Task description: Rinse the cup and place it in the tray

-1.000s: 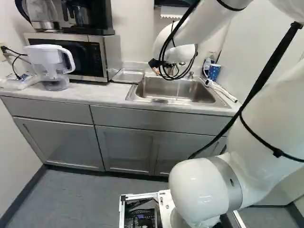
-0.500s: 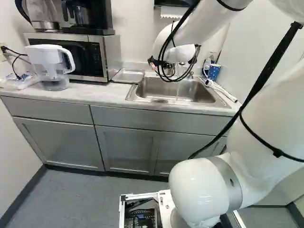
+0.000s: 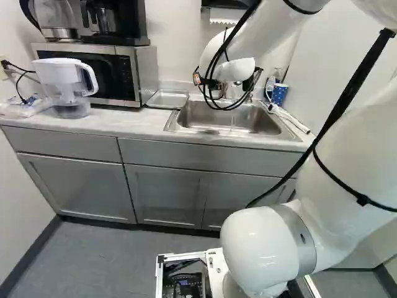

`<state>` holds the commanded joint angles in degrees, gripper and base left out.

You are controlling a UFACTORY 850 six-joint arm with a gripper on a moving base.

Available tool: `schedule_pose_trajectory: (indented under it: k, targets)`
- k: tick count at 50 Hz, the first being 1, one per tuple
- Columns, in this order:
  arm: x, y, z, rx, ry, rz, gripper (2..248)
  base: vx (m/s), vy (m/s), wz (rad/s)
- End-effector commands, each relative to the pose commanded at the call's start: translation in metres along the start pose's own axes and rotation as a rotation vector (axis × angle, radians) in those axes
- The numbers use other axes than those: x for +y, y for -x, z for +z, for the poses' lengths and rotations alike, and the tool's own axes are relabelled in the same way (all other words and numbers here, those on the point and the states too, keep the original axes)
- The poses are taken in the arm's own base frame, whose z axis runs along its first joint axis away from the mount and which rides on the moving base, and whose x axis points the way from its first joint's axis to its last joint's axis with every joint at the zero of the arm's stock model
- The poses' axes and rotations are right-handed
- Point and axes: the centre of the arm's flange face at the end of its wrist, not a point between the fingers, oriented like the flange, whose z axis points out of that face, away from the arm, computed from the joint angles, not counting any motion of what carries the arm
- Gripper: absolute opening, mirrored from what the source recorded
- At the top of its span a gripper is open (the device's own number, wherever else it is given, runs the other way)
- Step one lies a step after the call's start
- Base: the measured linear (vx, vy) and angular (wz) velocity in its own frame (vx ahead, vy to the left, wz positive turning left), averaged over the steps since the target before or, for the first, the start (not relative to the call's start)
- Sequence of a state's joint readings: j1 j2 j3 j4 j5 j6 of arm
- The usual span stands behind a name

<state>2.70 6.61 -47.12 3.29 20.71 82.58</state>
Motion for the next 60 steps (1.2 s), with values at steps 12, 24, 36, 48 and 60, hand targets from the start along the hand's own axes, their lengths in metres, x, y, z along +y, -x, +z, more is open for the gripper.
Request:
schedule_pose_trajectory:
  k: [12,24,36,48,60]
  targets:
    - [0.0000,0.0000,0.0000,0.000,0.000,0.126,125,0.000,0.000,0.000]
    - [0.0000,0.0000,0.0000,0.000,0.000,0.252,125,0.000,0.000,0.000]
    - [0.0000,0.0000,0.0000,0.000,0.000,0.379,125,0.000,0.000,0.000]
    - [0.0000,0.0000,0.0000,0.000,0.000,0.389,125,0.000,0.000,0.000]
    - [0.0000,0.0000,0.0000,0.000,0.000,0.389,125,0.000,0.000,0.000]
